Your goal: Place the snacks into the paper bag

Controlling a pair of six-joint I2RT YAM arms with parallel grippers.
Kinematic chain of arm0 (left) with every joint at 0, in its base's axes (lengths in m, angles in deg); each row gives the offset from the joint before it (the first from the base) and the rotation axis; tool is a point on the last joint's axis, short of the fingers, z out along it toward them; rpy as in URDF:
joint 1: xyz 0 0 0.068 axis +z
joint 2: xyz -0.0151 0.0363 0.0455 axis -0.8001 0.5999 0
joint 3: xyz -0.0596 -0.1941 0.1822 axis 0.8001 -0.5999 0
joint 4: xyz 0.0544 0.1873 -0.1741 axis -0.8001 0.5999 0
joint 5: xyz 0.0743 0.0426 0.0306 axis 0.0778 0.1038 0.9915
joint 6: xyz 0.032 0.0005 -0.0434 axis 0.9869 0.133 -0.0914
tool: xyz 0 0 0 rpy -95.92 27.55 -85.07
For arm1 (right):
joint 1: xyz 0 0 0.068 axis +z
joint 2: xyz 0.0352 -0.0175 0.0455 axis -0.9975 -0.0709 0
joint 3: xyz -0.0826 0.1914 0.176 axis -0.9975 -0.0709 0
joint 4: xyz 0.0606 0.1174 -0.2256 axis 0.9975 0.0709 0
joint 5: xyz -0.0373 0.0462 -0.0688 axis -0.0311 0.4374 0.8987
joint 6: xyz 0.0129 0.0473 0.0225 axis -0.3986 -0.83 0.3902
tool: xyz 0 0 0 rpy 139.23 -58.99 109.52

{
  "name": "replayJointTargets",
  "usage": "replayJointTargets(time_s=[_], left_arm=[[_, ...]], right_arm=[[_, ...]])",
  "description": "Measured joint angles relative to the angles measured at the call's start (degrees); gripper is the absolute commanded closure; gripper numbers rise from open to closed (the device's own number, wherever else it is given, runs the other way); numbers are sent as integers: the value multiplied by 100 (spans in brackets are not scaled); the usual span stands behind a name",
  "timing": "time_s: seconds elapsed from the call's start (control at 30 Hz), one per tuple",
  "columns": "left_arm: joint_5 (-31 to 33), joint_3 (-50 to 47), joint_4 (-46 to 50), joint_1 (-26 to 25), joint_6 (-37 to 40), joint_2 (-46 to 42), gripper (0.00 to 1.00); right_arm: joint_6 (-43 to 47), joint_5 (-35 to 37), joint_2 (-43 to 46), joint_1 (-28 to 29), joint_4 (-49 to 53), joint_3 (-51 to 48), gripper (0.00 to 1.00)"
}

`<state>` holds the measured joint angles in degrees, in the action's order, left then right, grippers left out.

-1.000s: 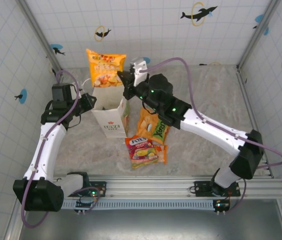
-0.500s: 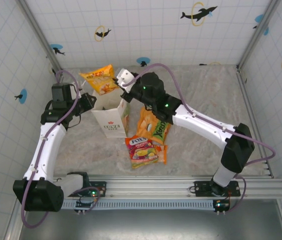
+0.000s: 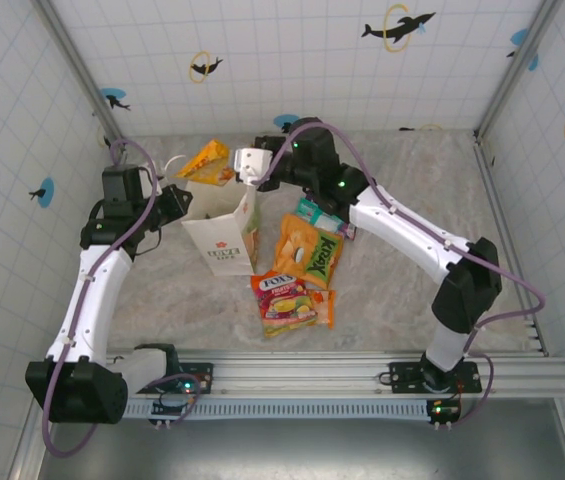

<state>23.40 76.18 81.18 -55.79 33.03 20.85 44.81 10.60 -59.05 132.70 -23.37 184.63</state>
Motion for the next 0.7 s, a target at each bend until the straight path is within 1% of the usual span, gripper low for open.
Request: replayJointTargets(time_s=[0.1,0.13,0.2,0.23,0.27,0.4,0.7], left_arm=[[0,0,0,0,0,0,83],[0,0,0,0,0,0,83],[0,0,0,0,0,0,83],[2,0,0,0,0,0,83],[2,0,0,0,0,0,83],[2,0,0,0,0,0,84],[4,0,0,0,0,2,83]], right_arm=[[197,-48,-111,4,149,131,93],[251,-48,-131,7,195,146,88],[321,-39,-166,4,275,162,69],[376,-26,-184,4,297,168,62],[407,-17,-197,7,321,175,59],[472,72,-208,13,343,177,54],[428,223,-166,35,278,109,53]])
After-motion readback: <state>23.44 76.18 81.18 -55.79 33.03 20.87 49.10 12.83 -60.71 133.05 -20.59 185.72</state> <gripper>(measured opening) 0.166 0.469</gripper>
